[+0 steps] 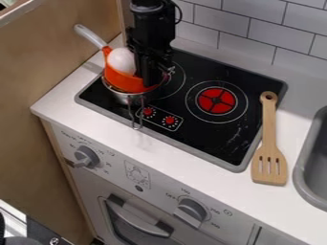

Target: Moved orange pot to the bottom right

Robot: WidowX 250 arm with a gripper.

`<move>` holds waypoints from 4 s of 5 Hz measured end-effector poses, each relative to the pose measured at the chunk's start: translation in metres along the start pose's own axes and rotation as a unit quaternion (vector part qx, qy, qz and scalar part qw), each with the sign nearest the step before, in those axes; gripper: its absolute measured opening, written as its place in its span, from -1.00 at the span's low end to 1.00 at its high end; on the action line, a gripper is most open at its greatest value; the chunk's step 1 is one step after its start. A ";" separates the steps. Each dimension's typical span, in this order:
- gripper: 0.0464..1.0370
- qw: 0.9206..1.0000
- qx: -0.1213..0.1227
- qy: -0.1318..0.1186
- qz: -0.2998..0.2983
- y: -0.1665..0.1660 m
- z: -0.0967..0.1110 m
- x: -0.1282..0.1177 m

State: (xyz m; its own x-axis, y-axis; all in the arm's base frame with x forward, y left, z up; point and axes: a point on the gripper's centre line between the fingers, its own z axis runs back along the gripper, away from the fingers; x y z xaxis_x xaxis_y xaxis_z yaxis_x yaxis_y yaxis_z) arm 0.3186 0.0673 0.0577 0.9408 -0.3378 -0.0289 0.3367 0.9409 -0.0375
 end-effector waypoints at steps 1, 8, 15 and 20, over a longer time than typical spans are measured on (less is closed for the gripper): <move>-0.98 1.000 0.002 0.002 0.001 0.001 0.000 -0.001; -0.99 0.995 0.047 0.077 0.051 -0.010 0.049 0.005; -0.99 0.965 0.099 -0.019 0.241 -0.132 0.023 0.073; -0.24 0.960 0.071 0.051 0.264 -0.093 0.024 0.072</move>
State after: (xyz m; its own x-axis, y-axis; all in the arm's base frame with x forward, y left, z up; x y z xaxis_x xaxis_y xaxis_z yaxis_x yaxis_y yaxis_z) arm 0.3559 -0.0438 0.0826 0.9753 0.1942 -0.1050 -0.1779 0.9730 0.1467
